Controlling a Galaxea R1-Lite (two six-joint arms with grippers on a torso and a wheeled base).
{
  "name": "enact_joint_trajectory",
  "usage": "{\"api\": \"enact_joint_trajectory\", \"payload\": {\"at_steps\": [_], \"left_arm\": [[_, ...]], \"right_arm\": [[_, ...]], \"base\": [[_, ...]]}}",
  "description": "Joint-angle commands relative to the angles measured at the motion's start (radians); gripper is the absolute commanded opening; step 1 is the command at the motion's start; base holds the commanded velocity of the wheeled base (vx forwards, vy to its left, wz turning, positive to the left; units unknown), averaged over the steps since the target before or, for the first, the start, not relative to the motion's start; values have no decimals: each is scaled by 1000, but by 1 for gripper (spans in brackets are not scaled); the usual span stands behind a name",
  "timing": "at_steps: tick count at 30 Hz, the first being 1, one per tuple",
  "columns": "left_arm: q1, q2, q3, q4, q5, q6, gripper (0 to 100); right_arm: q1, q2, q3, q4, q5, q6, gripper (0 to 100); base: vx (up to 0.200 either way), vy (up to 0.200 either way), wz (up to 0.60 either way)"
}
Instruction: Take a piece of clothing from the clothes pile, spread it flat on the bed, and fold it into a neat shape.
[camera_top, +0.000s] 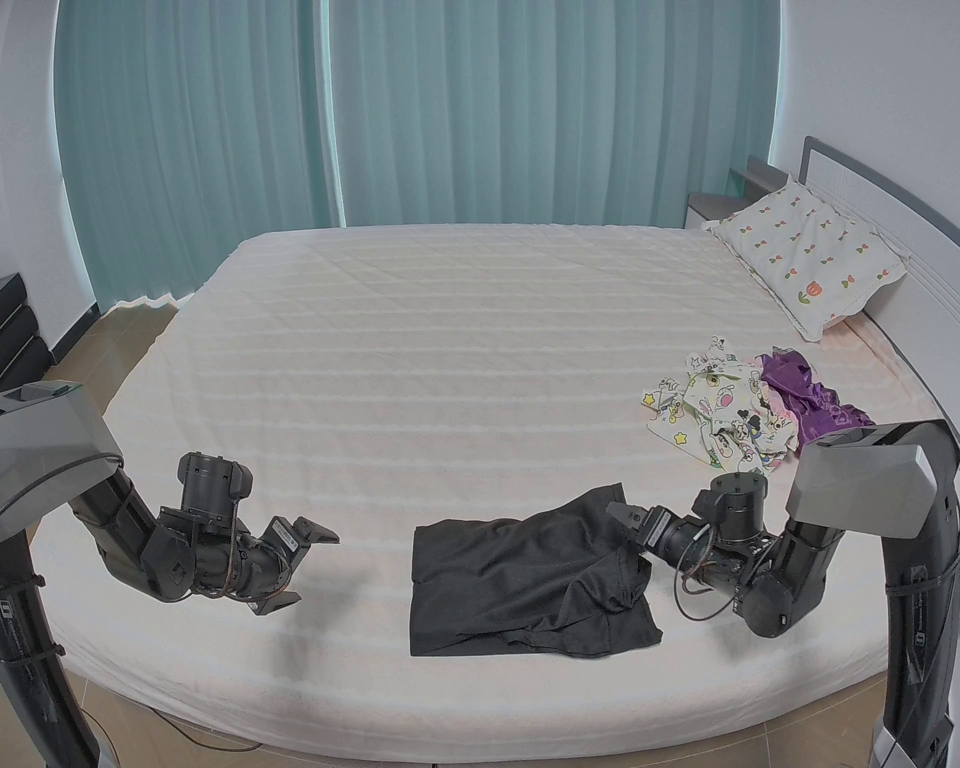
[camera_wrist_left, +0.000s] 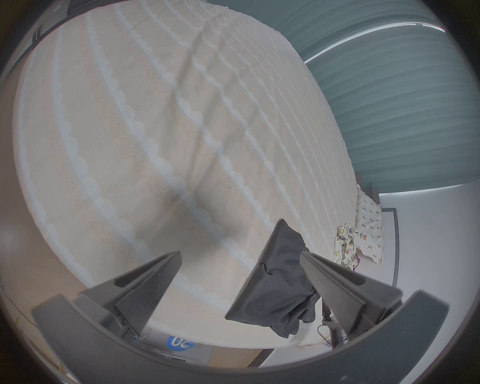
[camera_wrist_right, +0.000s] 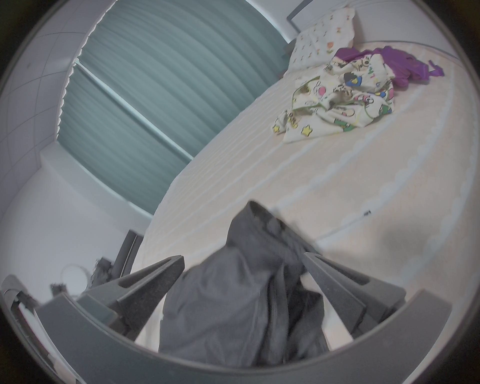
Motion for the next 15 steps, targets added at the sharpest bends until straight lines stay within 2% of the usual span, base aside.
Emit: {"api": "enact_joint_trajectory", "payload": {"at_steps": [1,6,15], "left_arm": [[-2,2,1,0,-1,0,100],[0,2,1,0,0,0,100],[-2,4,-4,0,0,0,100]], "right_arm": [[-8,-117,206,-32,165,-93,100],[18,-71,256,-32,190,-170,100],[53,-8,209,-82,194,-164,100]], "base": [[0,0,0],[0,0,0],[0,0,0]]}}
